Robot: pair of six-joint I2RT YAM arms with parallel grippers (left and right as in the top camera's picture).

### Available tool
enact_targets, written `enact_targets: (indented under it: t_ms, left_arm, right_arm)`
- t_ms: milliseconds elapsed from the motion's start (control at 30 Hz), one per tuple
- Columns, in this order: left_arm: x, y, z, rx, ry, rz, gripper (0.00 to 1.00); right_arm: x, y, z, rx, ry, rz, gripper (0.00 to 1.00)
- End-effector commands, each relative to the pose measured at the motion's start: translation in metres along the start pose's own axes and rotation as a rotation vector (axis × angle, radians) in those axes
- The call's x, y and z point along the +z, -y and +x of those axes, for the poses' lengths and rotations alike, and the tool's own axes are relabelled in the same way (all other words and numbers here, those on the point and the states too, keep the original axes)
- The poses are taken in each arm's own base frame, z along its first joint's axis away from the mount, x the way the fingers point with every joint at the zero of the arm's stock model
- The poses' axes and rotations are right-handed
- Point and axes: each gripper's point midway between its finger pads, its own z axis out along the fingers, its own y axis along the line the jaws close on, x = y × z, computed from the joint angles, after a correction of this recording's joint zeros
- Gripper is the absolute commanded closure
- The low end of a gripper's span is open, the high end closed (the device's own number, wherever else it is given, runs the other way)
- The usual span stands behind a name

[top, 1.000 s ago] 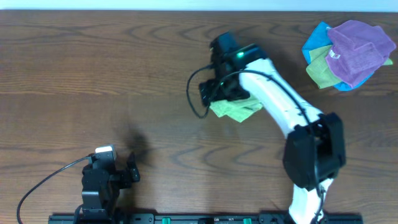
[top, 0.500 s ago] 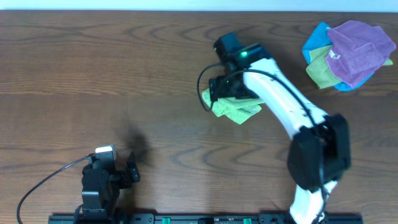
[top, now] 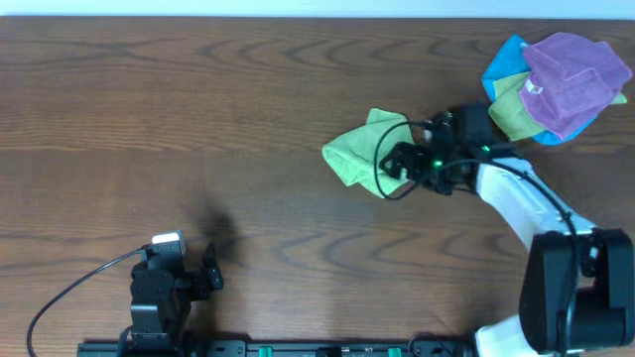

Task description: Fold the cloth

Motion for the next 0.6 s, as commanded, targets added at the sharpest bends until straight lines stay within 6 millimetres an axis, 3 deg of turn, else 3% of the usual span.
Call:
enact_targets:
  t_ms: [0, 200, 400, 567]
  left_arm:
    - [0.002, -0.001, 0.008, 0.018, -0.025, -0.002, 0.05]
    - [0.002, -0.001, 0.008, 0.018, -0.025, -0.002, 0.05]
    - [0.002, -0.001, 0.008, 0.018, -0.025, -0.002, 0.05]
    - [0.002, -0.001, 0.008, 0.017, -0.025, -0.002, 0.05]
  right_arm:
    - [-0.007, -0.009, -0.006, 0.077, 0.009, -0.147, 0.08]
    - [-0.012, 0.007, -0.020, 0.190, 0.052, -0.145, 0.18]
    - [-0.003, 0.037, -0.003, 0.512, 0.023, -0.047, 0.21]
    - [0.007, 0.048, -0.007, 0.541, 0.037, -0.028, 0.20]
